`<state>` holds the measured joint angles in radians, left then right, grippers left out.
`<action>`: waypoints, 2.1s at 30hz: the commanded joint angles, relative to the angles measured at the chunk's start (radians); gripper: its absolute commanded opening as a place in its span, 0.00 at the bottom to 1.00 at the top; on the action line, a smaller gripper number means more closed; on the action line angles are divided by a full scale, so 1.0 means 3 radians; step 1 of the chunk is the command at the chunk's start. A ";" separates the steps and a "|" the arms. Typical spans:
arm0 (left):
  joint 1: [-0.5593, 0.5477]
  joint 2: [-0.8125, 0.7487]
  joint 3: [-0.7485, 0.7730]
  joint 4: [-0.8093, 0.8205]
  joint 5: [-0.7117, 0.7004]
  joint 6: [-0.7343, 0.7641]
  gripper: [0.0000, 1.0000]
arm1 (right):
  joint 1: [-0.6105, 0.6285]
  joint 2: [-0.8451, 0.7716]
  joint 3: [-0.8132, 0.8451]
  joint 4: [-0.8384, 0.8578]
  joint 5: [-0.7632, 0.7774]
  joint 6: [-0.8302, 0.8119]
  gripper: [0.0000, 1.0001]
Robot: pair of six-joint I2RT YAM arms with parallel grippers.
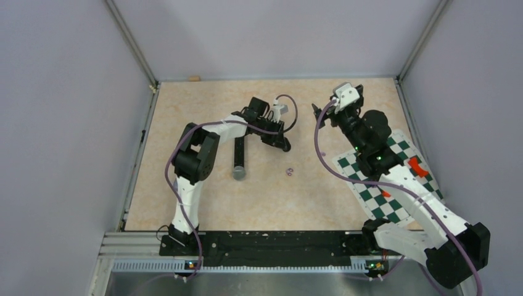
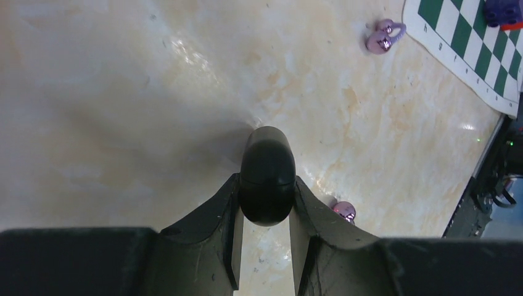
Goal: Insert the wireless bluetooth earbuds into the charging case
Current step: Place the charging case with the earbuds at the center of the board, then pick up the charging case from the corner of the board.
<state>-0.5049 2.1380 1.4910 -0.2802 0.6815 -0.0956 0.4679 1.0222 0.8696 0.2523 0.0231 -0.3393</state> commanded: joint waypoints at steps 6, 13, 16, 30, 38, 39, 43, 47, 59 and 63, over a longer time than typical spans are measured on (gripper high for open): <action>0.0040 0.0043 0.0247 0.0008 -0.0230 -0.0272 0.38 | -0.0043 0.0028 -0.0016 0.0145 0.0044 0.0063 0.96; 0.0055 0.0007 0.0215 0.0024 -0.0318 -0.0264 0.72 | -0.0043 0.0004 0.0000 0.0126 0.0049 0.0083 0.96; 0.0062 -0.0033 0.0210 0.0019 -0.0333 -0.0252 0.80 | -0.0045 -0.0005 0.0001 0.0123 0.0050 0.0084 0.96; 0.0302 -0.1156 -0.0204 0.0023 -0.0438 0.0447 0.99 | -0.0051 0.0000 -0.0014 0.0138 0.0078 -0.0007 0.99; 0.0330 -0.2298 -0.0924 -0.0601 -0.0899 0.1708 0.99 | -0.0085 -0.0017 0.0069 0.0007 0.0068 -0.0163 0.99; 0.0335 -0.2447 -0.1040 -0.0656 -0.0980 0.1801 0.99 | -0.0094 -0.0018 0.0111 -0.0049 0.0075 -0.0175 0.99; 0.0394 -0.3014 -0.1545 -0.0661 -0.1240 0.1857 0.99 | -0.0246 0.0070 0.0447 -0.0538 0.0089 -0.0254 0.99; 0.0493 -0.3470 -0.1940 -0.0539 -0.1111 0.1807 0.99 | -0.0360 0.0070 0.0570 -0.0917 0.0243 -0.0422 0.99; 0.1493 -0.3129 -0.1598 -0.0625 -0.1424 0.1260 0.99 | -0.0383 -0.0110 -0.0050 -0.0787 -0.0145 -0.0106 0.98; 0.2226 -0.3108 -0.1542 -0.0782 -0.1030 0.1284 0.99 | -0.0381 -0.0098 -0.0101 -0.0836 -0.0481 0.0021 0.96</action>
<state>0.0143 1.2175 0.9855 -0.4500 0.2863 0.3202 0.3576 0.9985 0.8375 -0.0170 -0.0177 -0.3882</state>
